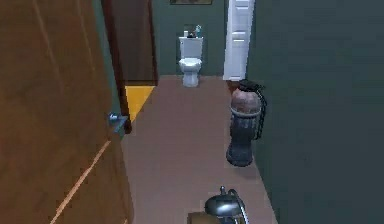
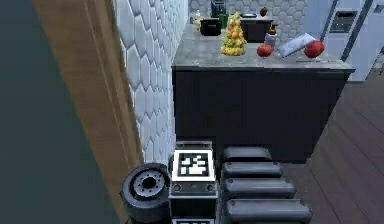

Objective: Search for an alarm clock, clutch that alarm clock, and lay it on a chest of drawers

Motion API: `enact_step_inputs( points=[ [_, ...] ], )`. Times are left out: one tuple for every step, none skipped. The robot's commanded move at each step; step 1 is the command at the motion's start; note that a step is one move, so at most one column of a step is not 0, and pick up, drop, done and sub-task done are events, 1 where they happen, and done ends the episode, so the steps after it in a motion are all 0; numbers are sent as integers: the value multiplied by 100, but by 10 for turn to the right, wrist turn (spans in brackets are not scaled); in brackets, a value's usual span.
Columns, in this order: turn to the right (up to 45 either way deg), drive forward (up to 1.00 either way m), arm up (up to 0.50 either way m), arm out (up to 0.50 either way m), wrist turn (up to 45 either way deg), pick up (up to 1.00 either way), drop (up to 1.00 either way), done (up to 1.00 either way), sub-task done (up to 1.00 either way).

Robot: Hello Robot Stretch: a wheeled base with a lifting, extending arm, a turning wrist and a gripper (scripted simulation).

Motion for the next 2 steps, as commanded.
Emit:
enact_step_inputs(
  points=[
    [0, 100, 0, 0, 0, 0, 0, 0, 0],
    [30, 0, 0, 0, 0, 0, 0, 0, 0]
  ],
)
